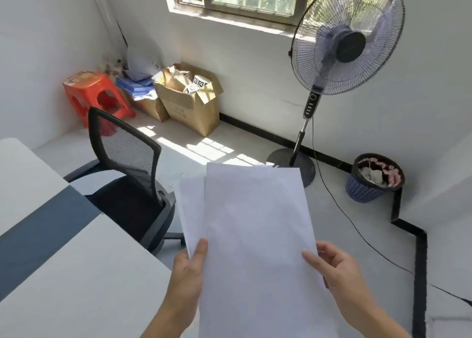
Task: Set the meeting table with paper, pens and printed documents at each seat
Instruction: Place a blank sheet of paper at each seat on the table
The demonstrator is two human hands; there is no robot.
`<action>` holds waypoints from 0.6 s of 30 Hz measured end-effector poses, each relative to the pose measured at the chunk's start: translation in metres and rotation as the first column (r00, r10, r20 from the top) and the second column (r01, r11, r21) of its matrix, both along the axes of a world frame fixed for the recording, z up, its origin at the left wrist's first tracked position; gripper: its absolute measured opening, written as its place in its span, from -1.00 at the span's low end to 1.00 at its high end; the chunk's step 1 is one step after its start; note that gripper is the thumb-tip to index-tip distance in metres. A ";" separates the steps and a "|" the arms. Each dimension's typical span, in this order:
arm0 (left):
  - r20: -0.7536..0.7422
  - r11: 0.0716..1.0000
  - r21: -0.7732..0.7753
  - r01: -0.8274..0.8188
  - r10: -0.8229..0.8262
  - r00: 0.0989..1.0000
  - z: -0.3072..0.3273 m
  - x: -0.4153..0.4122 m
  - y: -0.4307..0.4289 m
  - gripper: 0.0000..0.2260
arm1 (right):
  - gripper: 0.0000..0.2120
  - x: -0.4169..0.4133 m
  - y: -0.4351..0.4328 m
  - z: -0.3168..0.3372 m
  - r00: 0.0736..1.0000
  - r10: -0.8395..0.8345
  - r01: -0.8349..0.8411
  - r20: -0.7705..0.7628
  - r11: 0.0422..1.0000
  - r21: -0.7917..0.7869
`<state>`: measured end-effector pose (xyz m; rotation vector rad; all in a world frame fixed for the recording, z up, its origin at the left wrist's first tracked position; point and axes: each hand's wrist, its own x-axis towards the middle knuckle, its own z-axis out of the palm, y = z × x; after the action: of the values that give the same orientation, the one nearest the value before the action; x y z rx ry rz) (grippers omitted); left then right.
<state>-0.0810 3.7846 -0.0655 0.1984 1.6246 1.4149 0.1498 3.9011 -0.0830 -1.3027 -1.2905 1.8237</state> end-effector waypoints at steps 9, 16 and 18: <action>-0.052 0.956 -0.058 -0.287 0.284 0.957 -0.004 -0.072 0.154 -0.68 | -0.77 -0.111 0.206 -0.014 0.968 0.249 -0.249 0.028 0.968 -0.015; -0.084 0.849 -0.044 -0.527 0.523 0.848 -0.007 -0.134 0.200 -0.70 | -0.70 -0.232 0.308 -0.001 0.854 0.518 -0.518 0.053 0.855 -0.026; -0.110 0.812 -0.039 -0.582 0.575 0.810 -0.015 -0.162 0.204 -0.58 | -0.83 -0.275 0.321 -0.003 0.813 0.578 -0.578 0.069 0.816 -0.023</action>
<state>-0.2426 3.9884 -0.0802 -0.3128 1.9053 1.8165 -0.1251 4.2226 -0.0857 -1.0442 -1.8825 2.1834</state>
